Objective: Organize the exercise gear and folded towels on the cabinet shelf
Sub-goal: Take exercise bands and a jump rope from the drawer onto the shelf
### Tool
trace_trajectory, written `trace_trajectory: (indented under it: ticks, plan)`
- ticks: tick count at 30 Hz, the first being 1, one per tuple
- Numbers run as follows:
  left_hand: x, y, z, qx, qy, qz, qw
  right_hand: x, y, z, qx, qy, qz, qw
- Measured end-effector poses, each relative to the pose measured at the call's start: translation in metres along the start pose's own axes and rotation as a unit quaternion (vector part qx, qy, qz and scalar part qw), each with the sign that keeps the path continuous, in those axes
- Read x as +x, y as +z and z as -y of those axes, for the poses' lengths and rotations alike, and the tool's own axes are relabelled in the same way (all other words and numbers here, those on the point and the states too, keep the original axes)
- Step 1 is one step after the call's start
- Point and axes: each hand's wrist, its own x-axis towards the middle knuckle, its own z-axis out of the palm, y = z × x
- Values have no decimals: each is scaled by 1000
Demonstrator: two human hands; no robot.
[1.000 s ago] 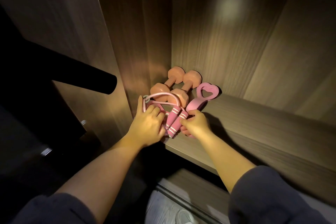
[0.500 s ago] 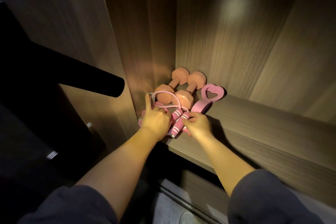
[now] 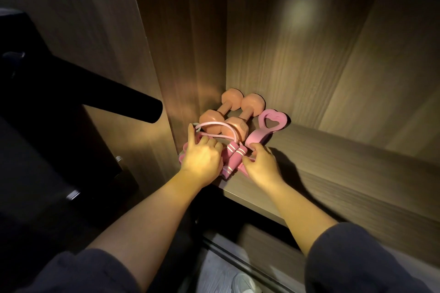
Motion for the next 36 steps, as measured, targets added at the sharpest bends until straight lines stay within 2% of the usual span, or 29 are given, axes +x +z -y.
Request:
trace_trajectory:
  ticks: [7, 13, 16, 20, 25, 27, 29, 31, 33, 36]
  plan:
    - [-17, 7, 9, -36, 12, -44, 998, -20, -7, -2, -210, -133, -2, 969]
    - [-22, 13, 11, -31, 26, -64, 997, -23, -2, 2, -356, -232, 41, 904]
    - [-13, 6, 15, -10, 14, -68, 998, -16, 2, 7, -380, -232, 71, 893]
    - [1, 4, 20, 53, -3, -18, 998, -7, 5, 16, -384, -221, 89, 892]
    - [9, 8, 25, 87, 36, 40, 995, -2, 7, 27, -396, -216, 123, 884]
    - [7, 11, 27, 67, 50, 37, 996, -3, 7, 25, -399, -215, 122, 883]
    - [6, 12, 31, 43, 54, -4, 998, -4, 6, 22, -400, -216, 113, 883]
    - [9, 10, 33, 14, 29, -55, 998, -3, 5, 19, -403, -219, 109, 882]
    - [14, 5, 32, -21, -35, -74, 996, -2, 5, 19, -402, -216, 112, 883]
    - [28, -2, 29, -42, -118, -20, 992, 0, 6, 20, -400, -215, 121, 883]
